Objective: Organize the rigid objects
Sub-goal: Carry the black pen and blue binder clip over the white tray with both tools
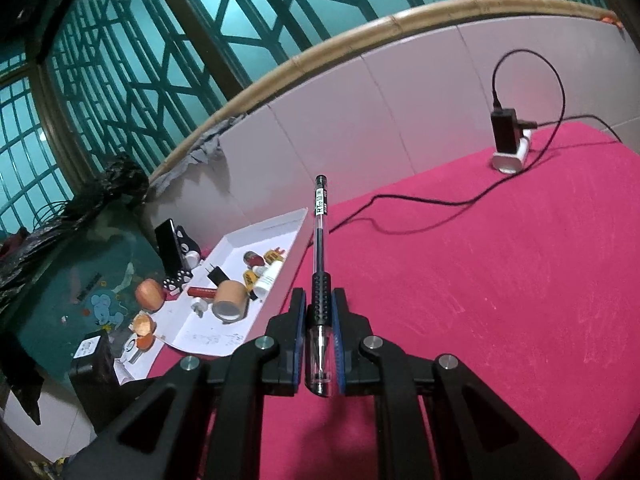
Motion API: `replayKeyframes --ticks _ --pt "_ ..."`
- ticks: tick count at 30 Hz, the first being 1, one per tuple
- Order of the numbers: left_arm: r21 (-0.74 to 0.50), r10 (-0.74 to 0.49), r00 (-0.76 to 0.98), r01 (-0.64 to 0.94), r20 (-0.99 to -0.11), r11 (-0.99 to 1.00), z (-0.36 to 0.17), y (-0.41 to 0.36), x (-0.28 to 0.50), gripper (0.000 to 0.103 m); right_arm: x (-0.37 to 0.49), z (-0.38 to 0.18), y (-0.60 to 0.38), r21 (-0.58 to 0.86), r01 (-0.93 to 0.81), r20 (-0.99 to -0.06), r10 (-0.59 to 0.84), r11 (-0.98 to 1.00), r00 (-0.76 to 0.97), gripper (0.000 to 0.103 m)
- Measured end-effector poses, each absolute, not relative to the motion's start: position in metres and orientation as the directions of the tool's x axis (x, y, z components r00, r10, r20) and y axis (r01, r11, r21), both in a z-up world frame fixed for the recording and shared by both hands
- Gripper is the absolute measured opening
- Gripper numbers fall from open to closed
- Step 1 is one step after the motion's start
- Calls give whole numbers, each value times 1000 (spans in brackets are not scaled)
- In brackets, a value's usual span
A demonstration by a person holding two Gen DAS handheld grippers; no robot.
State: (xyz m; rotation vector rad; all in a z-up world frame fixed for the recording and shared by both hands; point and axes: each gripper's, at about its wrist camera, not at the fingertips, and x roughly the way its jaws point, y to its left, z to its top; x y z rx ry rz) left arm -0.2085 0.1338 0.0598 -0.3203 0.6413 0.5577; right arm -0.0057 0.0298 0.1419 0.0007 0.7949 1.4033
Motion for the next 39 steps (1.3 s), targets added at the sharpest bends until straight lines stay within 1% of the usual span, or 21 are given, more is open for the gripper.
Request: replayKeyframes --ticks 10,16,25,39 --pt "-130 466 719 -603 -515 787 112 132 -240 14 -19 166 29 431 -890 -442 895 152 -62 10" --pt "-133 552 692 -671 -464 730 134 149 -270 14 -28 177 36 413 -903 -431 899 123 -74 10" --pt "-137 635 630 -750 -448 647 143 170 -306 14 -49 183 58 394 -917 -440 889 66 -126 10" --pt "-147 677 590 -791 -441 594 145 188 -332 14 -81 194 97 339 -941 -472 866 3 -168 10"
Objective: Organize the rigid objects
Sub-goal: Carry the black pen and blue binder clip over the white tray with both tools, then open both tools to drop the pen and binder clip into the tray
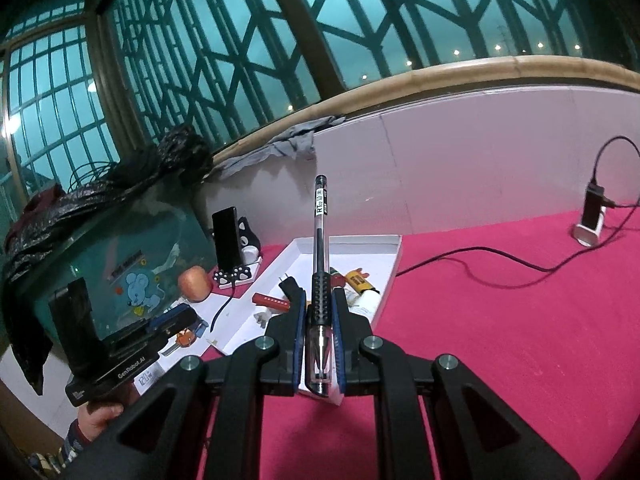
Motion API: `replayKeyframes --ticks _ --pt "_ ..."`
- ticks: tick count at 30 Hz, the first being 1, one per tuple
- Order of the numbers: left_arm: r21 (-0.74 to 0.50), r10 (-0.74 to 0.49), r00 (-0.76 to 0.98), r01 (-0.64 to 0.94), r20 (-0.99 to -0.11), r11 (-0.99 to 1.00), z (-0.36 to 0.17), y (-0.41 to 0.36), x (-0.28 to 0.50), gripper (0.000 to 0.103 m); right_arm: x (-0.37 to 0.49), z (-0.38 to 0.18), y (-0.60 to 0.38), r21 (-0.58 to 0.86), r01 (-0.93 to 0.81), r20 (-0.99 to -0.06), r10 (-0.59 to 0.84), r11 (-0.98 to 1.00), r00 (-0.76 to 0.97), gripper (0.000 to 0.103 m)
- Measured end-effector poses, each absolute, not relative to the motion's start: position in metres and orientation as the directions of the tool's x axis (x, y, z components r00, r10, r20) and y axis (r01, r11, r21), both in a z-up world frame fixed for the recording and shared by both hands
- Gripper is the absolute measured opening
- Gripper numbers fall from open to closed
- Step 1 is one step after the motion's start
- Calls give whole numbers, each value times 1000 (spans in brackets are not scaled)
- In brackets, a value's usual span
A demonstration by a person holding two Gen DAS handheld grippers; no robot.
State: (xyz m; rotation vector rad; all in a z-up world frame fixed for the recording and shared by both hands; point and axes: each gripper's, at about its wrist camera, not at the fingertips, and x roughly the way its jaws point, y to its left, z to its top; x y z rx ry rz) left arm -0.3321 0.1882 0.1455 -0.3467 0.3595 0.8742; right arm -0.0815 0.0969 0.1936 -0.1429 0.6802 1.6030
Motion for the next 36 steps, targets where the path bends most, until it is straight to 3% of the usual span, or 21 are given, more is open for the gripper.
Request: replayKeyframes --ticks 22,30,36 --pt "-161 702 517 -845 -490 509 154 275 -325 14 -111 184 177 313 -949 -556 807 -17 -198 10" --pt "-299 623 554 -829 -552 472 133 325 -306 14 -111 145 219 354 -934 -633 745 38 -210 10" --pt "-296 575 531 -840 -623 454 99 344 -277 14 -108 103 248 355 -929 -703 685 104 -192 10"
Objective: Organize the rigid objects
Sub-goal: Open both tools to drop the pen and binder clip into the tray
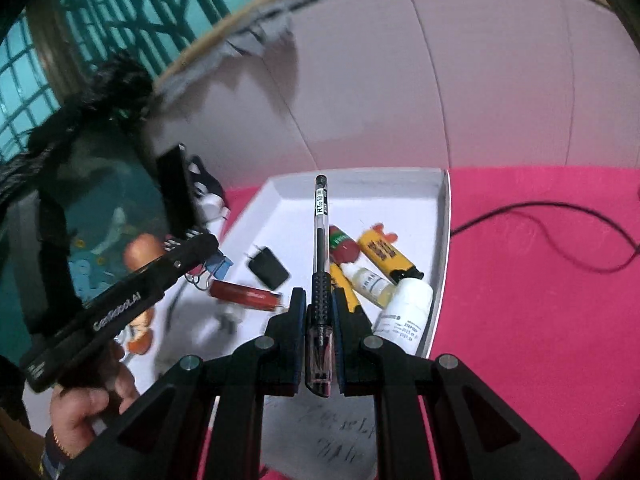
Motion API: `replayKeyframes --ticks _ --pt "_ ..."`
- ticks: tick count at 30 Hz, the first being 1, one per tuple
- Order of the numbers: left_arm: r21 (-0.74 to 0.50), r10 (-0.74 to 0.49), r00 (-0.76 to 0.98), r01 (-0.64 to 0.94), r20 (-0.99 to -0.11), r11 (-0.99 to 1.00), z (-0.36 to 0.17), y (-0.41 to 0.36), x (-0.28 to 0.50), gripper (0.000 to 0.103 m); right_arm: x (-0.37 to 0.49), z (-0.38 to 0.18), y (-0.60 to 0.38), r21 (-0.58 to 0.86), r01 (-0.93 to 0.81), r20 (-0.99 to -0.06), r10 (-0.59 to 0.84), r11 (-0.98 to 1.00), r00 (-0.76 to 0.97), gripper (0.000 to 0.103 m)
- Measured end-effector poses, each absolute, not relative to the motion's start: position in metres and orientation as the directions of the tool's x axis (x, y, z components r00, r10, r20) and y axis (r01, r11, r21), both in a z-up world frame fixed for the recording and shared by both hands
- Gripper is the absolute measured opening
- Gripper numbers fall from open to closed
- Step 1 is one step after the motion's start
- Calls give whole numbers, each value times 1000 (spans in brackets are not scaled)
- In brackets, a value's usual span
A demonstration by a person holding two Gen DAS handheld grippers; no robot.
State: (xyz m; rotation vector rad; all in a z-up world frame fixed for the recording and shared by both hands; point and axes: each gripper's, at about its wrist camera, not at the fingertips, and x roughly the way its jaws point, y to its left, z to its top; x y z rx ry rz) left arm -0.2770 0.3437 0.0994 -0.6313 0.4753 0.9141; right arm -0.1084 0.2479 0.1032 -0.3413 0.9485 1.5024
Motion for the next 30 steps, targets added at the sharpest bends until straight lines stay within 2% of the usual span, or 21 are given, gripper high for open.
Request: replayKeyframes --ticks 5,6,7,8,9,10,11,12,13,19,24,28,30 --pt "-309 560 507 -856 -655 414 83 356 -269 14 -108 86 264 347 -926 -730 662 147 -168 12" --pt "-308 565 500 -861 -657 404 82 357 -269 21 -108 84 264 343 -927 -734 660 154 -162 12" --pt "-311 568 499 -863 -654 399 81 357 -271 29 -108 83 264 339 -928 -735 659 154 -158 12" --pt "-315 575 498 -864 -649 392 81 357 -273 57 -109 81 263 332 -931 -737 659 155 -153 16" --pt "-312 587 488 -871 -646 380 82 356 -276 86 -109 81 261 325 -933 -737 660 156 -147 32" --pt "-309 604 479 -876 -637 369 83 355 -279 93 -110 80 259 318 -934 -736 663 162 -136 43" --pt "-309 617 475 -879 -628 362 84 353 -282 99 -110 81 255 315 -934 -731 671 169 -125 65" --pt "-308 629 469 -883 -620 354 86 352 -285 99 -109 83 251 316 -933 -724 679 173 -119 79" --pt "-299 647 455 -890 -612 344 89 348 -289 99 -109 85 247 315 -933 -717 687 174 -114 81" --pt "-208 760 377 -926 -529 315 111 317 -303 100 -117 99 222 228 -959 -678 734 165 -35 81" --pt "-187 781 393 -919 -486 346 128 280 -308 100 -124 109 197 146 -975 -632 774 170 40 81" --pt "-58 841 317 -944 -439 326 148 243 -301 100 -128 124 173 60 -980 -573 810 192 124 81" --pt "-35 857 302 -948 -419 317 156 229 -300 100 -127 135 159 39 -977 -534 831 212 159 81"
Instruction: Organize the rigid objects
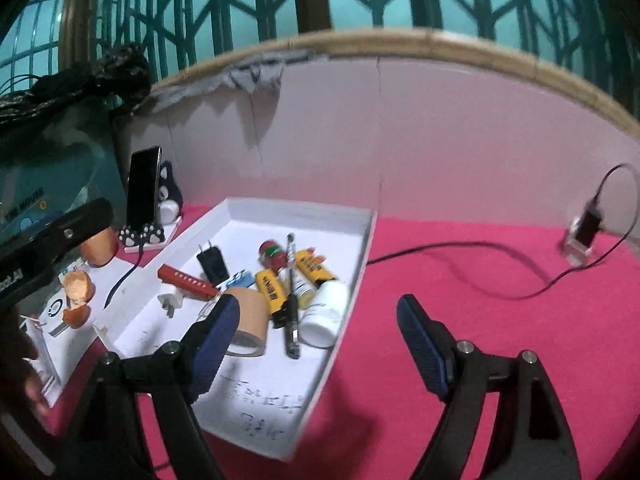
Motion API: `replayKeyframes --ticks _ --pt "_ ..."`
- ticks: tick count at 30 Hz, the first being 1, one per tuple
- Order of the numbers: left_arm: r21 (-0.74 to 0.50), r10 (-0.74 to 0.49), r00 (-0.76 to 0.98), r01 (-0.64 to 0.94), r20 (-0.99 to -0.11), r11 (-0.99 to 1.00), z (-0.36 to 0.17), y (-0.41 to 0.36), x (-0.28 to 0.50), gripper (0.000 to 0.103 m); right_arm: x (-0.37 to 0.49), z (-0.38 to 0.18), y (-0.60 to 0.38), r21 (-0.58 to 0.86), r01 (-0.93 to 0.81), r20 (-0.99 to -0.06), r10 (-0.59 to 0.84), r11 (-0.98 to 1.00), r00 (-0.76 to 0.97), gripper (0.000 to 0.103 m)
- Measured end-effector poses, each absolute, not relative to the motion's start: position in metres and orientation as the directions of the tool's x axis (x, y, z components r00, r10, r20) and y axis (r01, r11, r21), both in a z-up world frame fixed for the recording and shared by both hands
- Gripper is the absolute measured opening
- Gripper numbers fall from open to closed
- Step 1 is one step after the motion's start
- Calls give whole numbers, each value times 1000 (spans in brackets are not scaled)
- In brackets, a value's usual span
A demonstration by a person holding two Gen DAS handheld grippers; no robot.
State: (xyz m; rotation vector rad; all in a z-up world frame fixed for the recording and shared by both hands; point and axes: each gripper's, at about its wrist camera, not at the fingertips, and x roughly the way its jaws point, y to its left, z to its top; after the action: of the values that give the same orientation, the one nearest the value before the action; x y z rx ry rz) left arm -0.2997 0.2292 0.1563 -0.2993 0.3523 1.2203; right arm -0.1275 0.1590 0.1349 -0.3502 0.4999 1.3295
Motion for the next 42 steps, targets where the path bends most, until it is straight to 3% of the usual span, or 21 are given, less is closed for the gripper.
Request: replayKeyframes --ticks 6,11,14,16,22,29,42 --pt "1 877 265 -957 -400 290 179 193 -300 100 -125 164 116 0 -961 -415 874 277 252 81" --pt "-91 852 259 -965 -455 244 180 174 -314 100 -126 186 78 -59 -934 -312 882 354 354 81" --pt "-128 854 226 -974 -468 188 177 164 -324 100 -126 199 49 -62 -921 -227 893 384 388 88" --pt "-97 850 224 -974 -477 202 176 157 -323 100 -123 207 31 -50 -916 -195 895 399 401 101" --pt "-24 848 255 -961 -465 276 179 116 -309 100 -113 227 -12 32 -922 -139 915 386 378 103" --pt "11 830 279 -946 -483 325 177 85 -296 100 -100 231 -48 157 -936 -106 948 315 301 103" --pt "0 840 247 -959 -483 282 177 57 -302 100 -96 206 -71 187 -927 -209 935 326 286 103"
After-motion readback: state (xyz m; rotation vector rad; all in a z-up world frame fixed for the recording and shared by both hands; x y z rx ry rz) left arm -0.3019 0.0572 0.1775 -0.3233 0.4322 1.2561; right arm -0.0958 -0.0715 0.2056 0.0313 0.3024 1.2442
